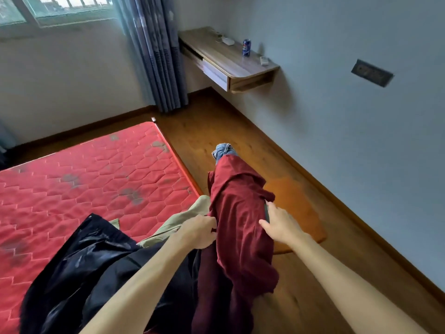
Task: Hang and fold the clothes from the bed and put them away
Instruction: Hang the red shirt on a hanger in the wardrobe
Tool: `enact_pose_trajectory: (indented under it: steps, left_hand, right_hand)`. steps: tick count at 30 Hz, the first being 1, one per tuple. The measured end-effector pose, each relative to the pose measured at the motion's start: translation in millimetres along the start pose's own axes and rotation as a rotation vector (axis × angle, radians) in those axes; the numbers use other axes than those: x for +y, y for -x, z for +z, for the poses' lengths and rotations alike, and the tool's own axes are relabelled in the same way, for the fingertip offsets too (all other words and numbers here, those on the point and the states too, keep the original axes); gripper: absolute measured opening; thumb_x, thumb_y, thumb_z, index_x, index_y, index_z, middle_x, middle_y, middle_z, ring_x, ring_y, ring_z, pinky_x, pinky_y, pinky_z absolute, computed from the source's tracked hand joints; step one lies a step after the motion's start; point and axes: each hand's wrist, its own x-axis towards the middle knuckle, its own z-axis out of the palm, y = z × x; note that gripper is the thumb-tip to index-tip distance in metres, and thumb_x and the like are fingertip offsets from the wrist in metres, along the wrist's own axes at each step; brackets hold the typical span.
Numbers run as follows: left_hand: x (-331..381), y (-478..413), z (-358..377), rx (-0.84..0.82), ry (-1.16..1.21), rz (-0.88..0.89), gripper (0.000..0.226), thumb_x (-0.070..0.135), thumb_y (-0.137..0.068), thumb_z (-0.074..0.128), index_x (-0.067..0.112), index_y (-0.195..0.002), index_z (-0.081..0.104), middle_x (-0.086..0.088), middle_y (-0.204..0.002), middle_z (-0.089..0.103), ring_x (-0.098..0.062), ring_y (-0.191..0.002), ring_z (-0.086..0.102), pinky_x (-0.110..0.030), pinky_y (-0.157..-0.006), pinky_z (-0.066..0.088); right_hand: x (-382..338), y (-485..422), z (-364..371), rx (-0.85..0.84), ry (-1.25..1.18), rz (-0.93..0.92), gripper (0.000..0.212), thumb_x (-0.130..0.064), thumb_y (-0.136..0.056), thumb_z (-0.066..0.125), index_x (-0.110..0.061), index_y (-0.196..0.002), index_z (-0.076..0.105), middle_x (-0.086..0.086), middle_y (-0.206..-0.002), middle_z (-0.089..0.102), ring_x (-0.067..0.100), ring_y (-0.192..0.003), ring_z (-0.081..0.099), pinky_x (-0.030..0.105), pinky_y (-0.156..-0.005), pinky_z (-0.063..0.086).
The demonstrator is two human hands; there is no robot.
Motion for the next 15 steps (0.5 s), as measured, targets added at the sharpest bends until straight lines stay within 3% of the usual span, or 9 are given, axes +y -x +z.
enact_pose_trajectory:
  steps: [3, 8, 12, 15]
  left_hand:
    - [19, -18, 4, 0.027, 0.231, 0.053, 0.034, 0.029, -0.097, 0.048, 0.019, -0.128, 0.057, -0.004, -0.114, 0.068, -0.022, -0.105, 0.064, -0.035, -0.09, 0.052]
    - [48, -45, 13, 0.06, 0.676, 0.061, 0.044, 0.038, -0.1, 0.051, 0.017, -0.138, 0.051, -0.002, -0.118, 0.066, -0.017, -0.105, 0.063, -0.022, -0.085, 0.046]
    - [65, -63, 13, 0.093, 0.847, 0.03, 0.047, 0.043, -0.1, 0.048, 0.014, -0.137, 0.05, -0.007, -0.113, 0.068, -0.024, -0.105, 0.065, -0.032, -0.091, 0.051]
    - [74, -76, 9, 0.03, 0.966, -0.085, 0.064, 0.063, -0.087, 0.054, 0.014, -0.128, 0.051, -0.003, -0.108, 0.067, -0.024, -0.101, 0.066, -0.041, -0.089, 0.056]
  right_hand:
    - [-3, -3, 12, 0.013, -0.16, 0.078, 0.068, -0.026, -0.094, 0.065, -0.01, -0.15, 0.03, 0.012, -0.142, 0.053, 0.032, -0.125, 0.056, 0.039, -0.102, 0.046]
    - [-2, -12, 23, 0.143, -0.241, 0.162, 0.052, -0.026, -0.083, 0.079, -0.015, -0.129, 0.058, 0.002, -0.123, 0.068, 0.022, -0.109, 0.066, 0.032, -0.093, 0.051]
    - [0, -8, 26, 0.259, -0.372, 0.102, 0.038, -0.02, -0.083, 0.079, -0.018, -0.12, 0.069, 0.001, -0.106, 0.076, 0.011, -0.091, 0.07, 0.014, -0.081, 0.048]
    - [-5, 2, 20, 0.122, -0.693, 0.135, 0.042, -0.019, -0.08, 0.082, -0.018, -0.12, 0.07, -0.004, -0.097, 0.077, -0.009, -0.085, 0.065, 0.008, -0.082, 0.048]
